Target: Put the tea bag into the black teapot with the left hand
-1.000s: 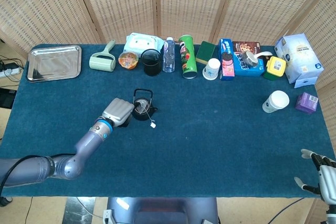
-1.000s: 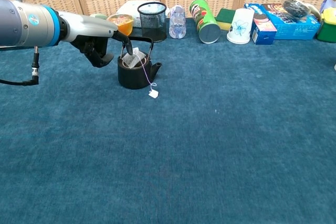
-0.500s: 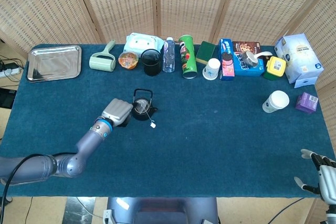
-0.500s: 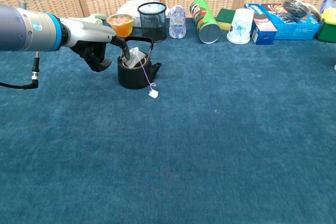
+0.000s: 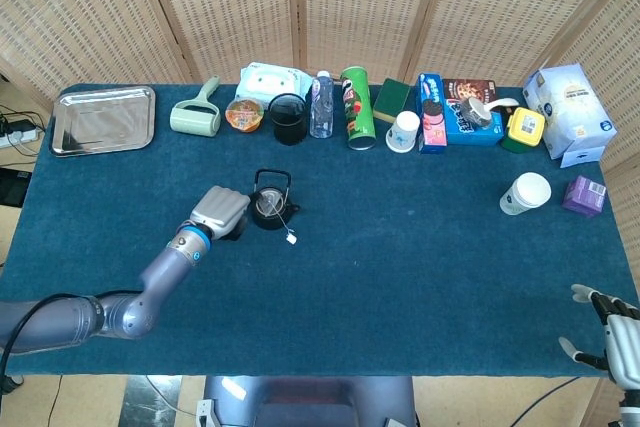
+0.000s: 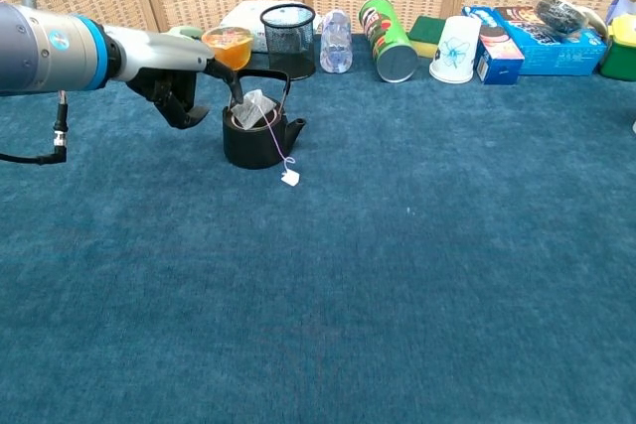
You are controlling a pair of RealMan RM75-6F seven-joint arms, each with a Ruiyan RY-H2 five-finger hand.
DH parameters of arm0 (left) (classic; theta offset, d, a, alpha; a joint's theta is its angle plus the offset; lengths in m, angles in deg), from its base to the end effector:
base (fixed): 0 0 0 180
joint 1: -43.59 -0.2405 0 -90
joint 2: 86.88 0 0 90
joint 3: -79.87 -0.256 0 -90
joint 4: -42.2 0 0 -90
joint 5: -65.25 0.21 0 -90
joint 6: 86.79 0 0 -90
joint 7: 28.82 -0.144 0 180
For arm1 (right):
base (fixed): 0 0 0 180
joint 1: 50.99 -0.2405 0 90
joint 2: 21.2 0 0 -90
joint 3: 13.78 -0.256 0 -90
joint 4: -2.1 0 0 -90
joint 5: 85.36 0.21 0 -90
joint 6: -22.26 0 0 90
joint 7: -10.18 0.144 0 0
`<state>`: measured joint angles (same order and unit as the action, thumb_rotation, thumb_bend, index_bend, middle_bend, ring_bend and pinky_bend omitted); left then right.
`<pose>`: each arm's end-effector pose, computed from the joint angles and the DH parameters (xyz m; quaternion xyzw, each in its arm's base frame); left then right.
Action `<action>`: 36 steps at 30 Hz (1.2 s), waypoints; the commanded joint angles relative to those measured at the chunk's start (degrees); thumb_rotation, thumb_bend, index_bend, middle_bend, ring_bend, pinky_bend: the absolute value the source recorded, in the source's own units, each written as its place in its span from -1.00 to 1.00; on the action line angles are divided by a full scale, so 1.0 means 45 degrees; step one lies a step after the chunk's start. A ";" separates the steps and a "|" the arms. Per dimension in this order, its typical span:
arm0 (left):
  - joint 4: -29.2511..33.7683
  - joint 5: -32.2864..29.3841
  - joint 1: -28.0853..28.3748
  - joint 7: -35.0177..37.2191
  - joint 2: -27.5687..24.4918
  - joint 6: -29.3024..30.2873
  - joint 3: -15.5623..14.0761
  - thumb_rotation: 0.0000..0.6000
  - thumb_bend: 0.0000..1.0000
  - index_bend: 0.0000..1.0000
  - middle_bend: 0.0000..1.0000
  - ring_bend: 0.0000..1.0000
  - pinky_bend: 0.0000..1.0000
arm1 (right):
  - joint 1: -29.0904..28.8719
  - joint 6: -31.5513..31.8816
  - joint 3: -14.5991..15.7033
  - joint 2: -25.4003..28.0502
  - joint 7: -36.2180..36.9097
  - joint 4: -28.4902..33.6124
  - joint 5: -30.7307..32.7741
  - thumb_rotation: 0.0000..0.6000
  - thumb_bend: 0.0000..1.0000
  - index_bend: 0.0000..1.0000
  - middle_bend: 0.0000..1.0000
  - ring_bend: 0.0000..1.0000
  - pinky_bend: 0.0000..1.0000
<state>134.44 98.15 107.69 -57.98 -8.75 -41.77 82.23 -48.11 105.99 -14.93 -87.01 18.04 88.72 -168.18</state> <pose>-0.1074 0.3775 0.0026 -0.7988 -0.3908 -0.2339 0.3931 -0.3596 -0.1286 0.1562 0.5380 -0.4703 0.3445 0.6088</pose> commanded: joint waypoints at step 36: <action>-0.1203 -0.0325 0.0184 0.0314 0.0854 -0.0522 -0.0056 1.00 0.32 -0.63 1.00 1.00 0.89 | 0.0148 0.0068 -0.0009 0.0023 -0.0014 0.0057 0.0097 1.00 -0.53 -0.54 -0.34 -0.44 -0.50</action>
<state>129.04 96.69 108.51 -56.60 -4.93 -44.09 81.96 -47.44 106.30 -14.97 -86.91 17.97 88.98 -167.74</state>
